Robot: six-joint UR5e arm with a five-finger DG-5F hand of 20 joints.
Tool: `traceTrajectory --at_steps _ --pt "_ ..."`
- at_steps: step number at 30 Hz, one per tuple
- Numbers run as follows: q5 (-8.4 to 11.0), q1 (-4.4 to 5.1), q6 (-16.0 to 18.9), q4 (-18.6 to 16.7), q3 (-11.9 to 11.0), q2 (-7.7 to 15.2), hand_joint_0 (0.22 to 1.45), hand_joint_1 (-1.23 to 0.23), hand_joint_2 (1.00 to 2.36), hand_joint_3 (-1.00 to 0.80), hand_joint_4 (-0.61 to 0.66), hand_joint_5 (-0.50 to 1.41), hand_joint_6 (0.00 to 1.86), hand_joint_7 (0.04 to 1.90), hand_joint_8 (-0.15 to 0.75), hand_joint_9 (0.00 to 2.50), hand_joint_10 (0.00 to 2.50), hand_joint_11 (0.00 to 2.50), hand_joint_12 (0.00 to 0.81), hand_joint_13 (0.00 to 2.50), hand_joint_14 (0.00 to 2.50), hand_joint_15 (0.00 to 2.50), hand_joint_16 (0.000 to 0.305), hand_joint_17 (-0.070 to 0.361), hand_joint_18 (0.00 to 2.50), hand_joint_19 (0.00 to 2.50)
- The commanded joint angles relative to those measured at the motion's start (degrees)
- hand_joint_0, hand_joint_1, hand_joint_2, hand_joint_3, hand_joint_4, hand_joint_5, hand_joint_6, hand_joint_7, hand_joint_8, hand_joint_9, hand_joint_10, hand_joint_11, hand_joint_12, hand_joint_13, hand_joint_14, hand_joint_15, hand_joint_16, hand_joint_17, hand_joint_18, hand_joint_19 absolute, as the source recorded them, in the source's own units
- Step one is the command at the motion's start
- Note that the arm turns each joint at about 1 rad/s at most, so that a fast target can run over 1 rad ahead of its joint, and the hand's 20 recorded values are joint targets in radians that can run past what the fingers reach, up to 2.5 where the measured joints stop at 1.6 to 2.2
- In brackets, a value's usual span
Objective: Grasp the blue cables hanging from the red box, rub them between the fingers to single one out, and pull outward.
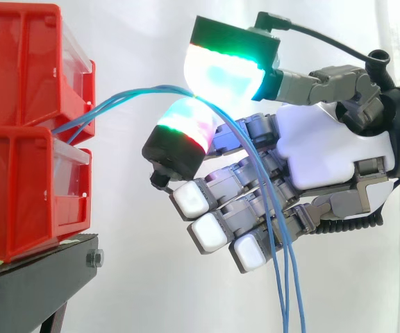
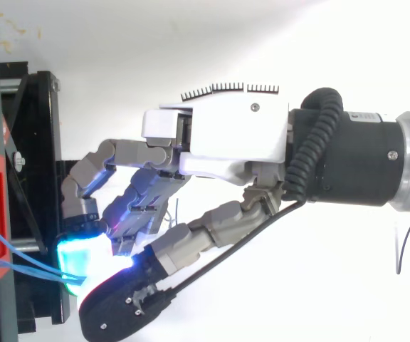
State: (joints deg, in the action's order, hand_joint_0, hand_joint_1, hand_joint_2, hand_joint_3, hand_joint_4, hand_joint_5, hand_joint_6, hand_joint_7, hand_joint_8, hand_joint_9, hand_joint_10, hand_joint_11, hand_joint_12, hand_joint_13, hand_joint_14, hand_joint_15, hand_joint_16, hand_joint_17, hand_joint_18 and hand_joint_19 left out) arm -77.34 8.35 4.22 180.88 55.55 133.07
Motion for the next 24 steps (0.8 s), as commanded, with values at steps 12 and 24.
traceTrajectory --at_steps 12,24 --pt "0.0 0.0 0.0 0.1 0.0 0.0 0.79 -0.92 1.0 -0.45 0.1 -0.21 0.94 0.89 0.296 0.76 0.01 0.46 0.4 0.81 0.02 0.47 0.048 0.108 0.79 0.46" --pt "0.0 0.0 0.0 0.0 0.0 0.0 0.51 -0.8 1.0 -0.5 0.16 -0.18 0.91 0.92 0.342 0.84 0.01 0.47 0.432 0.83 0.02 0.5 0.054 0.122 0.8 0.52"
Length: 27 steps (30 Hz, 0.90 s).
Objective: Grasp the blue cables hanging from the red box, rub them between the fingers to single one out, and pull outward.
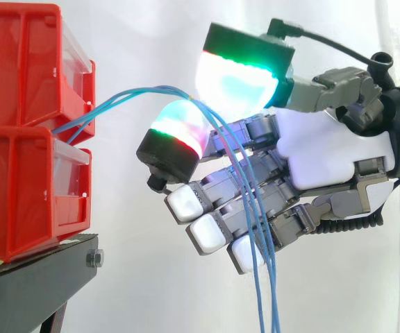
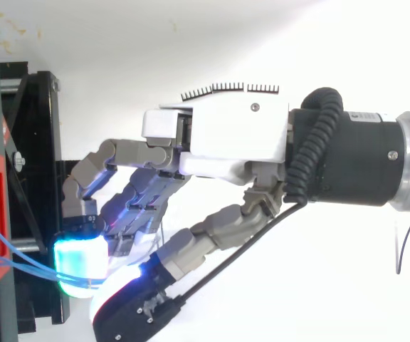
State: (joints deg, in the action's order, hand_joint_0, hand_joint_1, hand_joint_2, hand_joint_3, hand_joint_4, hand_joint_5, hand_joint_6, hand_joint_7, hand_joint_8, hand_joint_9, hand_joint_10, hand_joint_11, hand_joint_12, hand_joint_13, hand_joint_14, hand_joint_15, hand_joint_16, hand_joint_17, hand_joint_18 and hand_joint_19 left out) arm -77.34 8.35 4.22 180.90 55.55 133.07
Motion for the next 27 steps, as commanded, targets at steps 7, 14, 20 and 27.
traceTrajectory --at_steps 7,14,20,27 --pt "-0.09 0.0 0.1 0.0 0.0 0.0 0.49 -0.73 1.0 -0.5 0.16 -0.15 0.89 1.01 0.364 0.94 0.01 0.47 0.45 0.88 0.02 0.49 0.056 0.126 0.85 0.53" --pt "-0.18 0.0 0.1 0.3 0.0 0.0 0.7 -0.88 1.02 -0.1 -0.03 -0.14 0.94 1.21 0.33 0.97 0.02 0.5 0.402 0.9 0.02 0.49 0.046 0.104 0.85 0.51" --pt "-0.18 0.0 0.4 1.7 0.0 0.0 0.77 -0.89 1.02 -0.18 -0.07 -0.17 0.97 1.2 0.309 0.93 0.01 0.48 0.397 0.89 0.02 0.49 0.046 0.103 0.83 0.51" --pt "-0.26 0.0 0.4 2.8 0.0 0.0 0.83 -0.89 1.01 -0.33 -0.07 -0.19 0.96 1.15 0.299 0.88 0.01 0.47 0.391 0.86 0.02 0.49 0.046 0.103 0.79 0.52"
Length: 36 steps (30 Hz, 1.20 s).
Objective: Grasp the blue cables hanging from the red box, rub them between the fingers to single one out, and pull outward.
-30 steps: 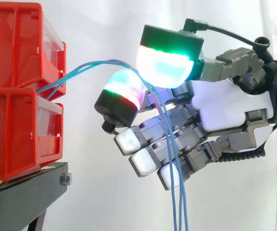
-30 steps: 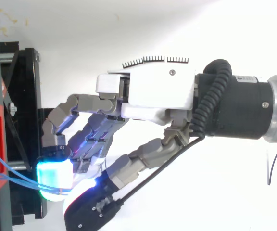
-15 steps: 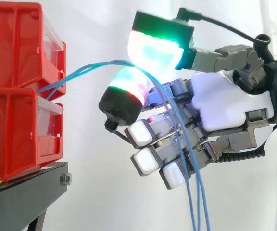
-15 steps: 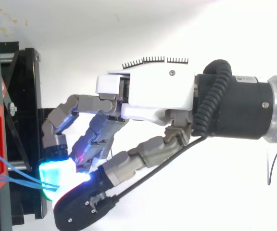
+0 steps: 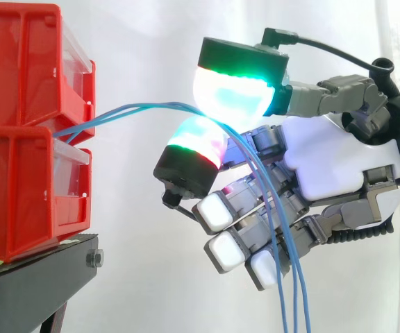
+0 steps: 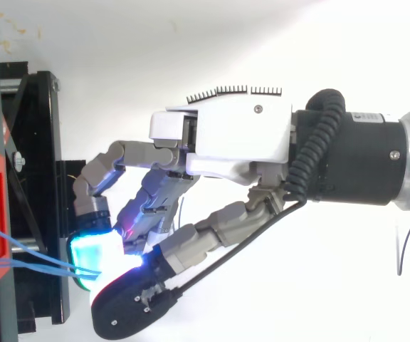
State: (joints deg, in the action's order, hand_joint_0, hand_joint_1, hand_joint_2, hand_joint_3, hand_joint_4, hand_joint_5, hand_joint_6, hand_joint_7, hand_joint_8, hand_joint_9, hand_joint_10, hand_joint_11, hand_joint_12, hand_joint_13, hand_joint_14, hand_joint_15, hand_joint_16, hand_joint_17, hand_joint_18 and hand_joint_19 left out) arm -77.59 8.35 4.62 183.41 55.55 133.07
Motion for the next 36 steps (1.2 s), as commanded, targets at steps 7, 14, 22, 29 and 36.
traceTrajectory --at_steps 7,14,22,29,36 --pt "0.07 0.0 0.0 0.3 0.0 0.0 0.85 -0.87 1.0 -0.5 0.04 -0.21 0.96 1.07 0.302 0.87 0.01 0.46 0.396 0.86 0.02 0.48 0.046 0.103 0.79 0.48" --pt "0.07 0.0 0.0 0.3 0.0 0.0 0.87 -0.86 1.0 -0.5 0.05 -0.21 0.96 1.04 0.301 0.85 0.01 0.46 0.395 0.86 0.02 0.48 0.045 0.102 0.78 0.48" --pt "-0.01 0.0 0.0 0.4 0.0 0.0 0.89 -0.83 1.01 -0.41 0.15 -0.23 0.94 0.87 0.297 0.78 0.01 0.44 0.396 0.83 0.02 0.48 0.045 0.1 0.71 0.51" --pt "-0.01 0.0 0.0 0.4 0.0 0.0 0.9 -0.85 1.01 -0.39 0.17 -0.25 0.9 0.78 0.289 0.7 0.01 0.43 0.398 0.8 0.02 0.47 0.044 0.1 0.69 0.51" --pt "-0.01 0.0 0.0 0.4 0.0 0.0 0.71 -0.91 1.0 -0.5 0.2 -0.25 0.88 0.78 0.301 0.69 0.01 0.45 0.41 0.8 0.02 0.46 0.047 0.105 0.78 0.41"
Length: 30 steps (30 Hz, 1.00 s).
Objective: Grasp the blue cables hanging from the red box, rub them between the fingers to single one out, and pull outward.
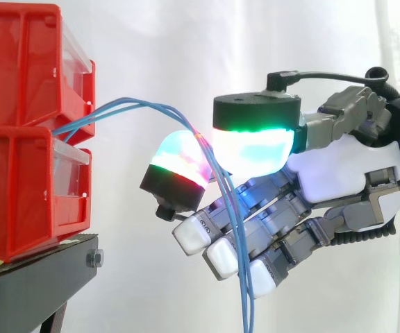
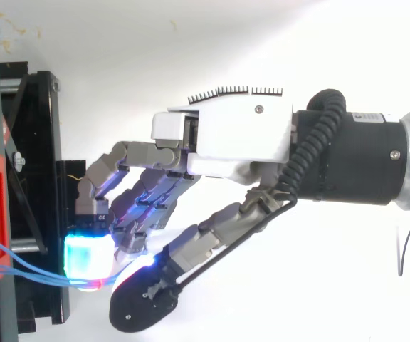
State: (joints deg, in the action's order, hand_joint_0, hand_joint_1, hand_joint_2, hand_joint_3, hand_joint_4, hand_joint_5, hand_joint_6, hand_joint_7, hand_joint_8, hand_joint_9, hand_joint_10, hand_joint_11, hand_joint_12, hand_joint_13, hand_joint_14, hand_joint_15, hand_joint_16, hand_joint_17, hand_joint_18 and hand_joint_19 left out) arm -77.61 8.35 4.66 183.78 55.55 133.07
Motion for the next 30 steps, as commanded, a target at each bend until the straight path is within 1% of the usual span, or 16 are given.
traceTrajectory --at_steps 1,3,5,6,7,8,9,10,12,15,18,20,21,22,25,30 --pt "0.0 0.0 0.0 0.0 0.0 0.0 0.7 -0.91 1.0 -0.5 0.2 -0.25 0.88 0.79 0.305 0.69 0.01 0.46 0.409 0.8 0.02 0.46 0.047 0.106 0.78 0.42" --pt "-0.09 0.0 0.0 0.0 0.0 0.0 0.63 -0.88 1.0 -0.5 0.2 -0.24 0.88 0.81 0.314 0.71 0.01 0.46 0.417 0.81 0.02 0.47 0.048 0.108 0.78 0.44" --pt "-0.09 0.0 0.0 0.0 0.0 0.0 0.6 -0.87 1.0 -0.5 0.22 -0.24 0.88 0.81 0.322 0.72 0.01 0.46 0.418 0.81 0.02 0.47 0.049 0.109 0.78 0.45" --pt "0.18 0.0 0.4 0.0 -0.6 0.0 0.59 -0.87 1.0 -0.5 0.22 -0.24 0.88 0.8 0.327 0.73 0.01 0.46 0.425 0.81 0.02 0.47 0.05 0.112 0.79 0.46" --pt "0.18 0.0 0.4 0.0 -0.6 0.0 0.58 -0.86 1.0 -0.5 0.22 -0.23 0.88 0.8 0.33 0.74 0.01 0.46 0.427 0.81 0.02 0.48 0.05 0.112 0.79 0.47" --pt "0.26 0.0 0.8 0.0 -2.0 0.0 0.57 -0.86 1.0 -0.5 0.23 -0.23 0.89 0.81 0.333 0.75 0.01 0.47 0.428 0.81 0.02 0.48 0.051 0.114 0.8 0.47" --pt "0.26 0.0 0.9 0.1 -2.4 0.0 0.56 -0.84 1.0 -0.5 0.23 -0.23 0.89 0.81 0.339 0.76 0.01 0.47 0.428 0.82 0.02 0.48 0.051 0.115 0.8 0.47" --pt "0.26 -0.26 1.0 0.2 -2.5 0.0 0.56 -0.84 1.0 -0.5 0.22 -0.23 0.89 0.82 0.337 0.77 0.01 0.46 0.429 0.82 0.02 0.47 0.051 0.115 0.8 0.47" --pt "0.26 -0.35 1.1 0.2 -2.7 0.0 0.55 -0.84 1.0 -0.5 0.22 -0.22 0.9 0.83 0.34 0.78 0.01 0.47 0.433 0.83 0.02 0.48 0.052 0.117 0.81 0.48" --pt "0.26 -0.09 1.2 0.2 -2.8 0.0 0.56 -0.81 1.0 -0.5 0.22 -0.21 0.91 0.83 0.347 0.81 0.01 0.48 0.432 0.84 0.02 0.48 0.052 0.117 0.82 0.49" --pt "0.0 -0.18 1.6 0.5 -2.8 0.0 0.57 -0.78 1.0 -0.5 0.21 -0.21 0.91 0.86 0.346 0.84 0.01 0.48 0.433 0.85 0.02 0.49 0.051 0.116 0.83 0.5" --pt "0.0 -0.18 2.1 1.1 -2.7 0.0 0.57 -0.76 1.0 -0.49 0.21 -0.2 0.91 0.87 0.353 0.87 0.01 0.49 0.432 0.86 0.02 0.49 0.051 0.116 0.83 0.51" --pt "0.0 0.0 2.7 1.7 -2.8 0.0 0.57 -0.76 1.0 -0.48 0.21 -0.2 0.91 0.87 0.351 0.87 0.01 0.49 0.432 0.86 0.02 0.49 0.051 0.116 0.84 0.51" --pt "-0.09 0.0 4.2 2.5 -2.7 -0.1 0.57 -0.76 1.0 -0.48 0.21 -0.2 0.91 0.87 0.35 0.87 0.02 0.48 0.434 0.86 0.02 0.48 0.051 0.115 0.84 0.51" --pt "-0.09 0.0 5.1 3.3 -2.7 -0.1 0.58 -0.77 1.0 -0.48 0.2 -0.19 0.92 0.89 0.352 0.88 0.01 0.5 0.432 0.86 0.02 0.49 0.051 0.114 0.84 0.51" --pt "-0.09 0.18 5.2 5.2 -2.7 0.0 0.58 -0.8 1.0 -0.5 0.21 -0.19 0.92 0.91 0.357 0.9 0.01 0.51 0.434 0.87 0.02 0.49 0.051 0.114 0.85 0.5"
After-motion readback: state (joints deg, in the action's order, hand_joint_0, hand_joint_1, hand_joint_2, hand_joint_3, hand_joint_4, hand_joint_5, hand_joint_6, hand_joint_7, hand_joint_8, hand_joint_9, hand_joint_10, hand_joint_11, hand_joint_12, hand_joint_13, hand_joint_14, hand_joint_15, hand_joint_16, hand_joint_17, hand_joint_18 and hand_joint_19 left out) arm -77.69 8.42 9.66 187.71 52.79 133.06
